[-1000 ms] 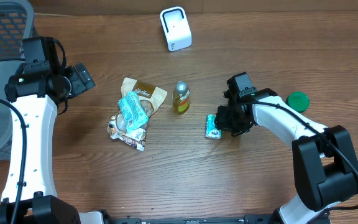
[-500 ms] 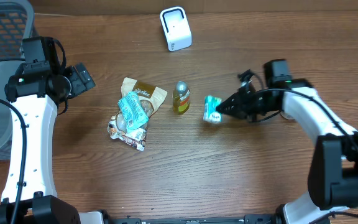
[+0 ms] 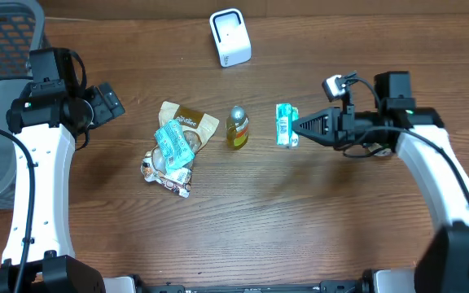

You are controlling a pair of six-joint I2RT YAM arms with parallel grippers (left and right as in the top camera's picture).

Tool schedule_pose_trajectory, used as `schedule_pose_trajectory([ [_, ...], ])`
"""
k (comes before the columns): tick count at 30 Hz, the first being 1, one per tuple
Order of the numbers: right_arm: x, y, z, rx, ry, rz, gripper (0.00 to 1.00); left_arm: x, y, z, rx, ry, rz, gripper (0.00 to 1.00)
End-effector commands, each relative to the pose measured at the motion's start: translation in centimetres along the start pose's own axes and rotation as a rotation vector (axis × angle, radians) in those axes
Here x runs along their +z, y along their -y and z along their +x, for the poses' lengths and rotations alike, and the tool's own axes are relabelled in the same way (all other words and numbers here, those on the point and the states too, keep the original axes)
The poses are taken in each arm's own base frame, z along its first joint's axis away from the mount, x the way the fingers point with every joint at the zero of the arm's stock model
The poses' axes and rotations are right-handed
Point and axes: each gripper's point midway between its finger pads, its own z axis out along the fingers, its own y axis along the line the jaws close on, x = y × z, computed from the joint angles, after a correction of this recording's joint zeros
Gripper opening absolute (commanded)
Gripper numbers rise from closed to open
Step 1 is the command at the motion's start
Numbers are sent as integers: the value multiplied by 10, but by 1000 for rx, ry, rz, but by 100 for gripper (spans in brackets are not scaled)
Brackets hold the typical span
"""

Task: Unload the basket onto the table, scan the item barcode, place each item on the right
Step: 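Lift the tissue pack and turn it with the right gripper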

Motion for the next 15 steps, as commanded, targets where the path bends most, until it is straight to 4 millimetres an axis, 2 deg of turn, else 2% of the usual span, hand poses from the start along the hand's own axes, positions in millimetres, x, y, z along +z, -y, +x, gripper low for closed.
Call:
schedule_pose_trajectory([
  [1,-1,-49,4,-113,-5,-35,4,-4,1,-4,11,15,6,99],
  [5,-1,-73,11,-81,-7,-34,4,-4,1,-4,11,15,6,100],
  [8,-1,-82,14,-93,-7,-34,4,-4,1,-4,11,15,6,100],
  [15,-1,-85,16,-109,-7,-34,4,-4,0,-4,11,15,5,100],
])
